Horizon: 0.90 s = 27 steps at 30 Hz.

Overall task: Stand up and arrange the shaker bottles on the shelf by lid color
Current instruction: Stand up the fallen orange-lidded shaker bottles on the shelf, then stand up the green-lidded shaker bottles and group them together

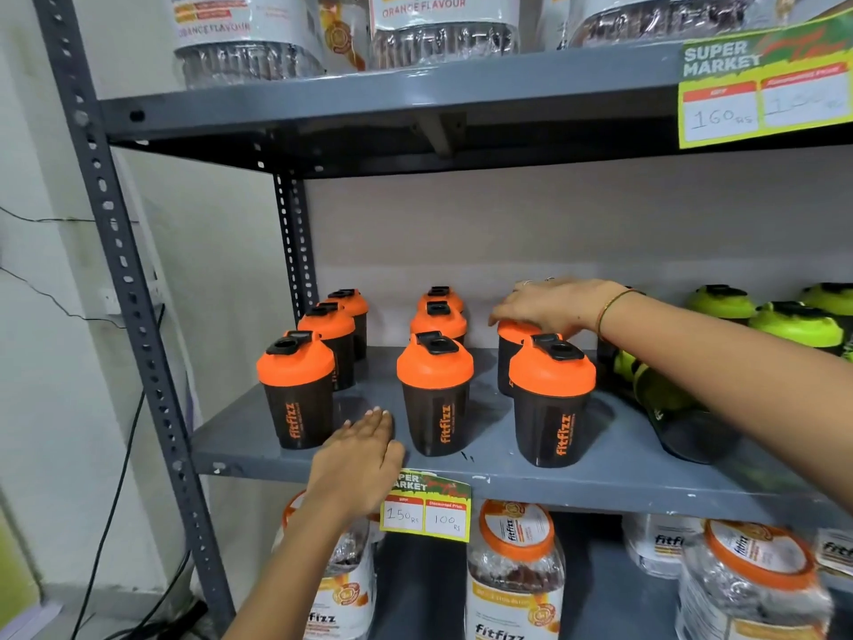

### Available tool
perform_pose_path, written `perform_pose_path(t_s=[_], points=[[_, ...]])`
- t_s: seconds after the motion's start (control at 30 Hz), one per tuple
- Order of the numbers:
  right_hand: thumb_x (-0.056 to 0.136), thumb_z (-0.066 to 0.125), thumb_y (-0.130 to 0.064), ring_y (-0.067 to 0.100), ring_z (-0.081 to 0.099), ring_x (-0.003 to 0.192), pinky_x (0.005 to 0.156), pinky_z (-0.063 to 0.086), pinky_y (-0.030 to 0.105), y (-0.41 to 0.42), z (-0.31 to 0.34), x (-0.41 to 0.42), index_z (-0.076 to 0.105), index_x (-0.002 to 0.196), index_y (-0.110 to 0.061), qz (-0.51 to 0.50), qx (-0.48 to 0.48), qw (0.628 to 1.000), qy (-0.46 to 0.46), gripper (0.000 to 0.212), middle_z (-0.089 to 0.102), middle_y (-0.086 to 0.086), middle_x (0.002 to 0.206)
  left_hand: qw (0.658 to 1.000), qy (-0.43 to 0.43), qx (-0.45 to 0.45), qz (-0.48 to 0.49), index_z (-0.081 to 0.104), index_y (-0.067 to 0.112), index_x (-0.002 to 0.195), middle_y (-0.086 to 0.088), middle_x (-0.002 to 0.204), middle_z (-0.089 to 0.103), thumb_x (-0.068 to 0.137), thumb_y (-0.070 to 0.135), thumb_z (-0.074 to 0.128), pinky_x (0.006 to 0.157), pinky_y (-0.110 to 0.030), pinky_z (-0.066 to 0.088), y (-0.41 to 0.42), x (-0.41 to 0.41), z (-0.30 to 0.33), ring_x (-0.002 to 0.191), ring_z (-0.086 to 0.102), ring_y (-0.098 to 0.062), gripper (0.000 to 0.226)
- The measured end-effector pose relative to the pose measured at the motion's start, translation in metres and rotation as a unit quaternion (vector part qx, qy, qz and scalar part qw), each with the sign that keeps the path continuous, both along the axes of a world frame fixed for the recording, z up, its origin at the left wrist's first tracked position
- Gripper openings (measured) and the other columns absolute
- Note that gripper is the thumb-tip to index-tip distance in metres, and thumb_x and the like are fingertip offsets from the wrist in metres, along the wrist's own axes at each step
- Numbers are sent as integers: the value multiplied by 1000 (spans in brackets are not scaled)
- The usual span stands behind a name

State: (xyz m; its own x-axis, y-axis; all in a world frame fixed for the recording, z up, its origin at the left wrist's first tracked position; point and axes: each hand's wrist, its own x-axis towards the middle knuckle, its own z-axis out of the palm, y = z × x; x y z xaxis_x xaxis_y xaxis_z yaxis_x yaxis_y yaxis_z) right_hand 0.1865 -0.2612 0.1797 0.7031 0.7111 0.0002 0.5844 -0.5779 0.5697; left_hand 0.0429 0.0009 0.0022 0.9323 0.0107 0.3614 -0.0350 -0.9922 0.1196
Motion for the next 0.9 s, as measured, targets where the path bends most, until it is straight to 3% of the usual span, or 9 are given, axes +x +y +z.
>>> perform_pose_path(t_s=[0.3,0.4,0.53,0.67,0.77,0.83,0.87,0.9], points=[[89,54,-11,29,50,125,87,50,46,-12,-2,-10,36,145,-37,36,75,996,12,65,55,3,134,1000,-2,5,1,28,15,149,-4,158,27,98,37,21,119,-31,16,-2,-1,1,145,24,-13,56],[89,59,-24,26,49,126,89,51,45,-18,-1,-15,31,149,-38,18,118,993,14,67,53,1,136,1000,3,8,3,28,15,149,-4,158,27,98,38,21,119,-32,16,-2,-2,1,145,24,-13,56],[83,69,-36,26,50,129,99,48,46,-48,3,-23,35,148,-32,-14,252,968,-17,73,52,2,144,1000,9,13,-1,28,13,149,-6,158,27,99,35,23,120,-32,15,-2,-2,2,146,23,-14,55],[80,67,-57,33,54,126,101,47,43,-94,6,-37,47,142,-24,-160,325,932,-19,73,58,12,138,1000,17,11,-6,27,11,149,-8,158,26,99,34,23,120,-34,16,-5,-3,5,146,23,-16,56],[70,56,-82,37,60,115,87,49,38,-122,-10,-62,57,128,-17,-284,314,905,-48,87,63,18,128,1000,22,11,-6,26,10,149,-8,158,25,99,35,21,120,-34,16,-6,-4,6,146,23,-17,56],[59,42,-96,29,67,89,72,44,32,-130,-24,-79,63,109,-16,-354,279,892,-27,97,71,11,99,1000,25,10,-6,26,10,149,-8,158,25,99,35,21,120,-34,16,-5,-4,6,146,22,-17,56],[54,36,-100,24,64,73,71,45,30,-131,-32,-85,63,100,-15,-388,268,882,1,100,70,6,84,1000,26,9,-6,26,10,149,-8,158,25,99,35,21,120,-34,16,-5,-5,6,146,22,-17,56],[51,31,-103,22,61,68,74,48,31,-131,-39,-89,62,94,-16,-415,267,870,23,102,69,4,82,1000,27,8,-6,26,10,149,-8,158,25,99,35,21,120,-34,16,-5,-5,6,146,22,-17,56]])
